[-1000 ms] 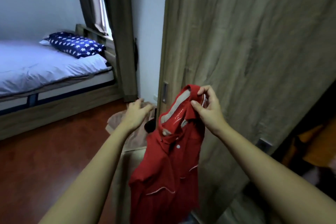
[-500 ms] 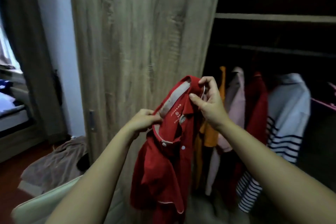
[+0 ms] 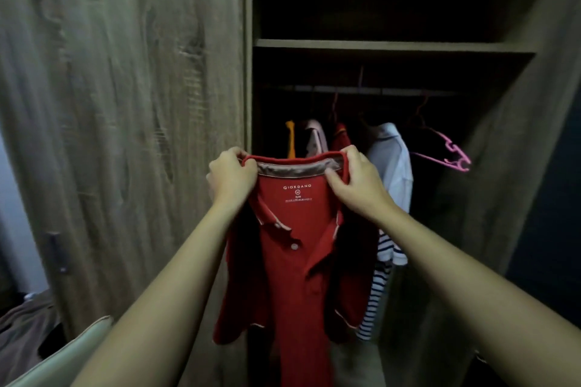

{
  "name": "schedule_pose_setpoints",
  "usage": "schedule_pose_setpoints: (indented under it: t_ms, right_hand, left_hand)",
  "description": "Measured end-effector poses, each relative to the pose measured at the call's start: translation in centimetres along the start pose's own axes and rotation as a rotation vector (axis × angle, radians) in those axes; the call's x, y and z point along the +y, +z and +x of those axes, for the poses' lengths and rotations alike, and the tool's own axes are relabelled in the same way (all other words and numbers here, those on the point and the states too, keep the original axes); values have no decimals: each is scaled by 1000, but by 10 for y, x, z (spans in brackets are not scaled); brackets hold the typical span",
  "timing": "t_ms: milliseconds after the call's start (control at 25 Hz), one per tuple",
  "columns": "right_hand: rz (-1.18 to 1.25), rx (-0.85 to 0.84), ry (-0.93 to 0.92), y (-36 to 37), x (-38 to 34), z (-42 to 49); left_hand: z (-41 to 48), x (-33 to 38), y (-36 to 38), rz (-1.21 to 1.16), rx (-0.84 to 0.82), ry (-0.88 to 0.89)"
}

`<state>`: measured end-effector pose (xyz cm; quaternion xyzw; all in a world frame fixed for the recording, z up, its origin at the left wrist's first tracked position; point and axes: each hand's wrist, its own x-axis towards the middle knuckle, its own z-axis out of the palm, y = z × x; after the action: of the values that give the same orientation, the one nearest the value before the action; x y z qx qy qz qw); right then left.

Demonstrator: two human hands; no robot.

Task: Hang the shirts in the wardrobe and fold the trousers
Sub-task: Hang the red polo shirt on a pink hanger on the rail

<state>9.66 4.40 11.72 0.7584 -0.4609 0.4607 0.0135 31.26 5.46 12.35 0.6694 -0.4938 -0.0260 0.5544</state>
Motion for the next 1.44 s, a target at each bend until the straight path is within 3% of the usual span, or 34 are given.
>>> schedule_pose_setpoints:
  t_ms: [160,240,320,440,560,640,720,840,1000,1200,1440]
  right_hand:
    - [-284,-123,75,-30,30,9]
    - [-288,11,58,-47,40,15]
    - [-187,58,56,-62,45,19]
    - [61,-230,53,-79,62,12]
    - [-283,-286,-20,-82,86,5]
    - [-532,-343,9,-75,99,-6]
    - [-527,-379,104,-74,110,-15]
    - [-476,-252,188,-111,116,-1]
    - [-533,-260,246,-163,126,20]
    - [-654,-395,166,-166,145,22]
    - [-753,-446,21,-170,200,24]
  left_hand:
    - [-2,18,16,135,-57,123]
    - [-1,36,23,94,14,163]
    - [2,40,34,98,-22,120]
    - [-3,29,49,102,-103,105]
    - [-3,39,61,59,-57,104]
    - [-8,44,74,114,-156,94]
    - [-16,48,88,159,-279,97]
    - [-15,75,98,144,-379,148]
    - [-20,115,119,13,-760,511]
    - [-41,161,183,-304,-608,308]
    - [-40,207,293,-555,-639,95]
